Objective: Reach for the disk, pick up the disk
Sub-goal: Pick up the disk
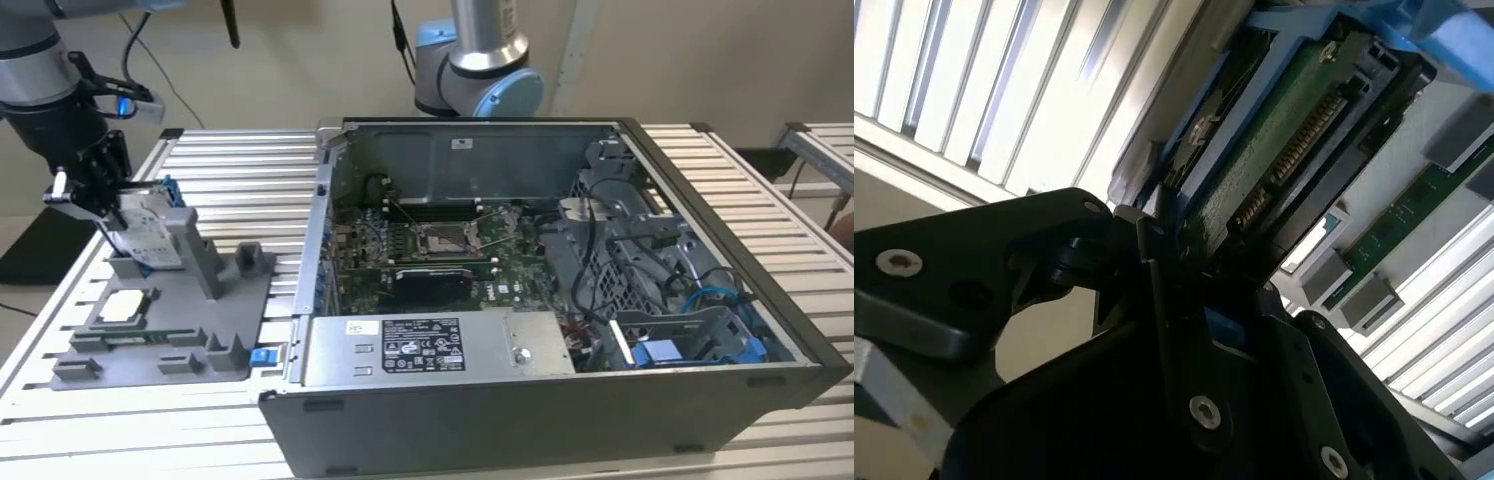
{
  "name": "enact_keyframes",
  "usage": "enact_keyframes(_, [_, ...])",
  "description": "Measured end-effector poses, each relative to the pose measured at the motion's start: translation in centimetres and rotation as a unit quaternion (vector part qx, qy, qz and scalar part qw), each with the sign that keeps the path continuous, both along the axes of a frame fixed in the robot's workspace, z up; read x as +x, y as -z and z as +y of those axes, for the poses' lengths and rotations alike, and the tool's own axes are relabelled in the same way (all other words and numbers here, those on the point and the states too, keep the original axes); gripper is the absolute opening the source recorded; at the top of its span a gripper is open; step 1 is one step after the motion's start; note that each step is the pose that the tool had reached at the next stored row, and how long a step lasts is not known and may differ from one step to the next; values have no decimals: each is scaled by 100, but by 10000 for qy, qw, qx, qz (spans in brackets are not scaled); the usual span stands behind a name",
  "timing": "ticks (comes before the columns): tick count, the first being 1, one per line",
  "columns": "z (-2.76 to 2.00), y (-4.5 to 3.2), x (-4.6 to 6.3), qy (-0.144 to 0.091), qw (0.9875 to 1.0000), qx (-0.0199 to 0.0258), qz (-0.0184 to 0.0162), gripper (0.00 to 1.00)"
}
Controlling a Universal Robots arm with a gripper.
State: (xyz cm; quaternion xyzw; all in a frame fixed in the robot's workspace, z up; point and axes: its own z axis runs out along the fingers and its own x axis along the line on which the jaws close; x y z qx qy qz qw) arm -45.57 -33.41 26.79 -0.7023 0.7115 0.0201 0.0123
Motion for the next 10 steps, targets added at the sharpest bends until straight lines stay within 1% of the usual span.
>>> enact_keyframes(1, [0,0,0,0,10000,-4,0,0])
enact_keyframes(2, [1,2,0,1,10000,-29,-1,0])
enact_keyframes(3, [0,2,1,0,10000,-73,-1,0])
enact_keyframes(4, [-1,2,0,0,10000,-85,-1,0])
enact_keyframes(5, [-2,0,0,-1,10000,-73,0,0])
enact_keyframes(6, [-1,0,0,-1,10000,-47,0,0])
enact_keyframes(10, [1,1,0,1,10000,-36,0,0])
